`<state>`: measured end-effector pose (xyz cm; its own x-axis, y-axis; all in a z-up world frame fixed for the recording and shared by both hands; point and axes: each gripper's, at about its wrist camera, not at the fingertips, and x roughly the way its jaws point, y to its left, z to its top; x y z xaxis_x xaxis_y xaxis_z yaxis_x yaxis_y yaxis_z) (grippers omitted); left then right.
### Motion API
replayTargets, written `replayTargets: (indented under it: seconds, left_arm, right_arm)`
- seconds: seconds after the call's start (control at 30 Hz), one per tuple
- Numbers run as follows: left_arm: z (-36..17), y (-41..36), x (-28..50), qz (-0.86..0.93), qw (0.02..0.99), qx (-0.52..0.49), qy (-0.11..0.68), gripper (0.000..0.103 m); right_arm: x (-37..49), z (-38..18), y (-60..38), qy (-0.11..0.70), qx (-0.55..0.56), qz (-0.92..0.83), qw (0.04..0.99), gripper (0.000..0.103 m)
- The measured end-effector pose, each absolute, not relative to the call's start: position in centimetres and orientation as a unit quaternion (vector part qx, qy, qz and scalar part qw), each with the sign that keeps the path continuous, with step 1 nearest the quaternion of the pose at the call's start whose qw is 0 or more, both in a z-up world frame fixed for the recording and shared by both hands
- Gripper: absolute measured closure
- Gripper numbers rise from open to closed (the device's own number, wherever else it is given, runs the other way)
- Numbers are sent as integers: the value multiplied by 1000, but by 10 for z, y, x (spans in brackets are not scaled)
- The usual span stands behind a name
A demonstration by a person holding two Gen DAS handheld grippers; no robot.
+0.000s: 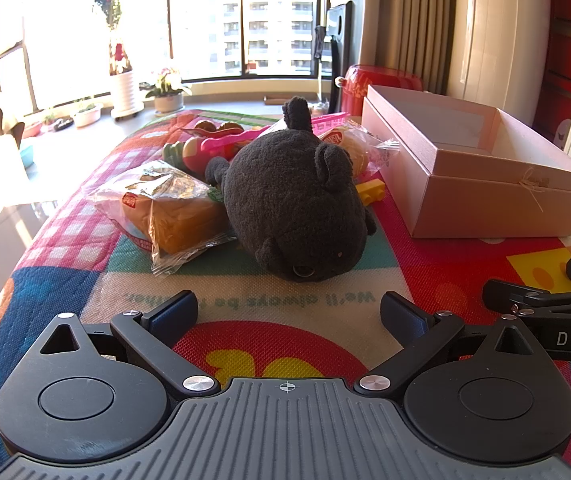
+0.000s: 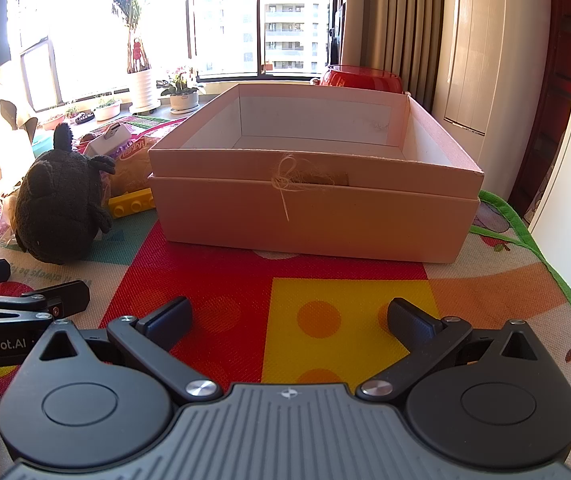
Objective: Organize objects
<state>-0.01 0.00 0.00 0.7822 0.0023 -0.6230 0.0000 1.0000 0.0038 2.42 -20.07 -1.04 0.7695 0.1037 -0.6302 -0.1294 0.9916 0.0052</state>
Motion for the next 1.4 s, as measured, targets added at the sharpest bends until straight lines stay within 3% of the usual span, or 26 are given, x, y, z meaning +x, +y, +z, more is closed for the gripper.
replayTargets:
  seconds: [1.13, 1.4]
  left_arm:
    - [4, 10, -15, -9, 945, -16, 326, 2]
    - [44, 23, -9, -56, 955, -79, 282, 2]
  right_arm:
    - [25, -10, -201, 334, -20, 62, 940, 0]
    - [28, -12, -200, 335, -20, 63, 940, 0]
